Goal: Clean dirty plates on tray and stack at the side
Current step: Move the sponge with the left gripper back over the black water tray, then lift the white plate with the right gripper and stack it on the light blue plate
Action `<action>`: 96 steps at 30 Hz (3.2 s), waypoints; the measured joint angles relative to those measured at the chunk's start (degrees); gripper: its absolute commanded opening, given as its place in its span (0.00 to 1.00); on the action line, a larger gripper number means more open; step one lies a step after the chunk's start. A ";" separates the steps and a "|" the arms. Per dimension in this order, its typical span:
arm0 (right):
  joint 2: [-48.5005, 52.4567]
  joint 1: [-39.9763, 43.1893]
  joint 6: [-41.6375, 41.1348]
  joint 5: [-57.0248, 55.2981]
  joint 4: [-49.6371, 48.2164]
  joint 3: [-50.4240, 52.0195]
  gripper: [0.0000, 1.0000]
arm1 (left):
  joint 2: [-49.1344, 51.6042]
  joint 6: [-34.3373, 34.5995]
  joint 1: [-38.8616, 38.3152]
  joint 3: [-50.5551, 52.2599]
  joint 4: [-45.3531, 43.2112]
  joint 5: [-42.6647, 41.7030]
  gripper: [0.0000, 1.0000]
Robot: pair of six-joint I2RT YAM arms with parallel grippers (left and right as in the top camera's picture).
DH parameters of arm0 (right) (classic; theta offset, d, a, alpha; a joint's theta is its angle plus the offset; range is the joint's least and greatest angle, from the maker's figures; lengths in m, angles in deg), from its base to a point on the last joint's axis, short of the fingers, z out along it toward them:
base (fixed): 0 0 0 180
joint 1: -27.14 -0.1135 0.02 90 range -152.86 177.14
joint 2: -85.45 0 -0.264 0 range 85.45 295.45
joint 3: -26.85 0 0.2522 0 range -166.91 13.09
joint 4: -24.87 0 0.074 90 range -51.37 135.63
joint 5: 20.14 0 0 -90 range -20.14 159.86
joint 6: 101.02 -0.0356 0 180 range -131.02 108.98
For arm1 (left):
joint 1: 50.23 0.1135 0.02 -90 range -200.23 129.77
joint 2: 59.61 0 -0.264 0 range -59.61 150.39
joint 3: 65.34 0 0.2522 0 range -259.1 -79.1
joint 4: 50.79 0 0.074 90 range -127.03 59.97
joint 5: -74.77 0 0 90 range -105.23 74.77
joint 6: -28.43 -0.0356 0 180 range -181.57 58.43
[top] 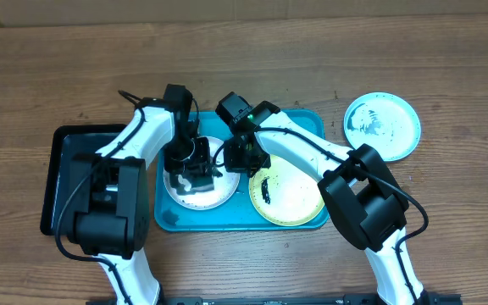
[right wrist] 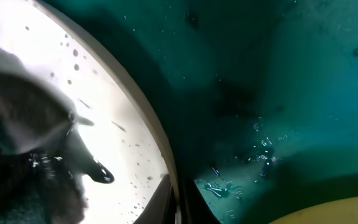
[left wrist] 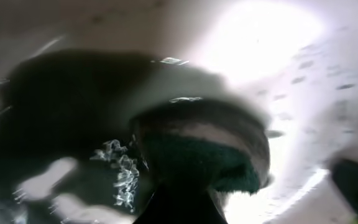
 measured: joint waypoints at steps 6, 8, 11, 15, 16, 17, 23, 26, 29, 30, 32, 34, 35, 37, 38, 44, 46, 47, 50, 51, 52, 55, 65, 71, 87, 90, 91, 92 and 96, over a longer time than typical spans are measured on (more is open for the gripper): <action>-0.11 0.00 0.04 0.44 0.04 0.00 0.04 | 0.61 6.51 -0.42 -0.61 8.57 21.24 0.04; -0.09 -0.52 -0.02 1.51 -0.61 0.00 0.04 | 1.25 9.49 -0.92 -1.18 10.23 25.75 0.04; -0.09 -1.22 -0.04 2.03 -0.70 0.00 0.04 | 1.81 12.85 -1.22 -2.38 12.90 29.33 0.04; -0.09 -1.07 -0.07 1.46 -0.52 -0.02 0.04 | 1.86 15.34 -1.11 -5.07 14.08 31.65 0.04; -0.09 -0.92 -0.09 1.09 -0.11 -0.13 0.04 | 1.86 15.63 -1.03 -5.97 14.08 31.78 0.04; -0.09 -0.70 -0.11 0.74 0.33 -0.28 0.04 | 1.84 15.91 -0.79 -6.97 13.99 31.67 0.04; -0.28 0.33 2.34 -1.40 1.66 -1.27 0.04 | -3.08 16.15 2.51 -10.88 11.87 25.88 0.04; -0.96 0.39 4.39 -2.84 3.04 -2.58 0.04 | -8.17 14.49 5.38 -12.13 10.62 20.02 0.04; -2.97 0.37 6.64 -7.45 6.36 -5.01 0.04 | -13.33 11.08 10.67 -13.03 9.88 10.36 0.04; -3.63 0.37 6.97 -9.38 7.69 -5.86 0.04 | -14.08 10.01 12.28 -13.09 9.86 7.61 0.04; -5.66 0.35 7.76 -16.39 11.15 -7.76 0.04 | -14.45 7.10 16.48 -13.09 9.92 0.11 0.04; -6.75 0.04 9.22 -22.27 13.51 -9.27 0.04 | -14.34 5.73 19.08 -13.09 9.92 -4.04 0.04; -7.23 -0.22 10.14 -25.86 14.91 -10.01 0.04 | -14.34 5.33 20.13 -13.09 9.90 -5.92 0.04; -8.04 -1.25 11.98 -32.94 17.27 -11.21 0.04 | -14.34 4.46 22.18 -13.09 9.81 -9.92 0.04; -8.39 -1.95 12.83 -36.09 18.01 -11.69 0.04 | -14.34 4.28 22.95 -13.09 9.73 -11.45 0.04; -9.55 -9.51 17.33 -57.00 21.51 -13.86 0.04 | -14.34 3.04 27.17 -13.09 9.79 -18.16 0.05; -9.64 -12.50 18.08 -62.86 21.66 -13.97 0.04 | -14.34 2.80 28.24 -13.09 9.92 -18.95 0.04; -9.64 -13.81 18.34 -65.37 21.68 -13.97 0.04 | -14.34 2.58 28.74 -13.09 10.03 -19.28 0.04; -9.64 -18.10 19.02 -73.42 21.68 -13.97 0.04 | -14.34 1.46 30.12 -13.09 10.75 -19.87 0.04; -9.64 -19.30 19.10 -75.87 21.70 -13.97 0.04 | -14.34 1.29 30.47 -13.09 10.99 -19.91 0.04; -9.64 -20.59 19.17 -78.49 21.59 -13.97 0.04 | -14.34 1.09 30.84 -13.09 11.17 -19.98 0.04; -9.64 -23.10 19.37 -84.28 20.83 -13.97 0.04 | -14.34 0.83 31.34 -13.09 11.30 -20.28 0.04; -9.64 -24.37 19.56 -91.23 19.76 -13.97 0.04 | -14.34 -0.39 31.45 -13.09 11.50 -20.55 0.04; -9.64 -23.76 19.47 -86.75 19.41 -13.97 0.04 | -14.34 -0.90 31.45 -13.09 11.47 -20.55 0.04; -9.64 21.24 8.02 -24.15 20.39 -14.05 0.04 | -14.34 -2.78 31.45 -13.09 12.11 -20.59 0.04; -9.64 33.55 7.72 -15.58 25.35 -14.05 0.04 | -14.34 -2.95 31.45 -13.09 12.09 -20.59 0.04; -9.64 36.39 7.74 -13.77 26.58 -14.05 0.04 | -14.34 -2.95 31.45 -13.09 12.00 -20.59 0.04; -9.64 40.26 8.07 -11.82 28.00 -14.05 0.04 | -14.34 -2.97 31.45 -13.09 11.80 -20.59 0.04; -9.64 50.42 11.10 -7.06 30.40 -14.03 0.04 | -14.34 -2.97 31.45 -13.09 11.04 -20.74 0.04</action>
